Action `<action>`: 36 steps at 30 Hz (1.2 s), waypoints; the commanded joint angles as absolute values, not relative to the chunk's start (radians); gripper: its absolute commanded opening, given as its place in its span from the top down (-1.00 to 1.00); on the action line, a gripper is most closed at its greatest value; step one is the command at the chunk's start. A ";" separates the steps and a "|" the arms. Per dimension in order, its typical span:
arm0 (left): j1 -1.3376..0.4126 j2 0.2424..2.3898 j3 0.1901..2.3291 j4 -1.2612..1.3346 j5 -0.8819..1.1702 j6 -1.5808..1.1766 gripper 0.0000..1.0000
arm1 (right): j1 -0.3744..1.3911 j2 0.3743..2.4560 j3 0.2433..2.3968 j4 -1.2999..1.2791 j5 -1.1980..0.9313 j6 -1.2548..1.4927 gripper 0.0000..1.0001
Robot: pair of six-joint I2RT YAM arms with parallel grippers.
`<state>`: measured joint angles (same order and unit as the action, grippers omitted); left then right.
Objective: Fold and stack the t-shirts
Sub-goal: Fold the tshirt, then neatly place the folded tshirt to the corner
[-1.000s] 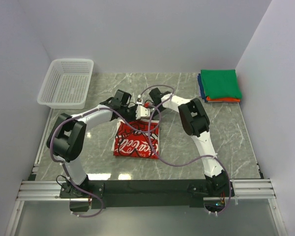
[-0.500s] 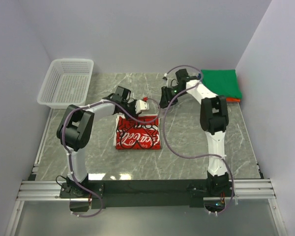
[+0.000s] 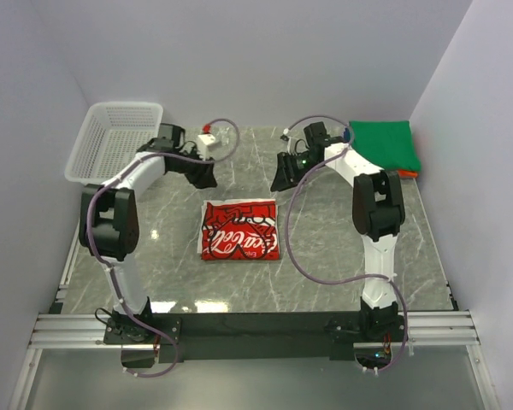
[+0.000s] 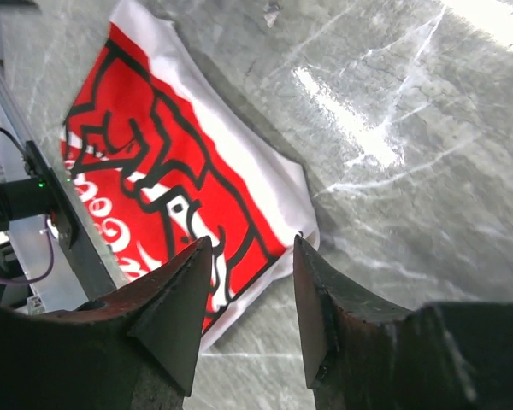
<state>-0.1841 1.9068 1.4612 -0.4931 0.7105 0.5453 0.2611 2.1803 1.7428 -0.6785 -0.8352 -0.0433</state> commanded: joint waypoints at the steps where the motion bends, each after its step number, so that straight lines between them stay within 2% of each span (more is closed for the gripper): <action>1: -0.127 1.916 1.444 -0.554 0.729 0.364 -0.02 | 0.290 2.212 1.764 -0.649 -0.830 -0.038 0.01; 8: -0.115 1.917 1.347 -0.502 0.700 0.235 -0.01 | 0.325 2.237 1.744 -0.658 -0.793 -0.058 0.06; 16: -0.114 1.985 1.347 -0.494 0.660 0.153 0.05 | 0.328 2.260 1.738 -0.666 -0.767 -0.071 0.17; 19: -0.114 1.991 1.344 -0.488 0.660 0.140 0.14 | 0.330 2.260 1.730 -0.663 -0.750 -0.077 0.31; 22: -0.114 1.983 1.338 -0.474 0.652 0.133 0.43 | 0.328 2.260 1.727 -0.663 -0.729 -0.080 0.60; 23: -0.114 1.973 1.336 -0.466 0.649 0.135 0.63 | 0.328 2.261 1.730 -0.663 -0.723 -0.081 0.80; 24: -0.112 1.965 1.333 -0.454 0.650 0.138 0.74 | 0.330 2.258 1.732 -0.663 -0.701 -0.083 0.93; 26: -0.110 1.941 1.324 -0.436 0.643 0.144 0.99 | 0.328 2.249 1.724 -0.647 -0.678 -0.081 1.00; 36: -0.113 1.945 1.284 -0.293 0.562 0.222 0.99 | 0.330 2.206 1.713 -0.534 -0.517 -0.032 1.00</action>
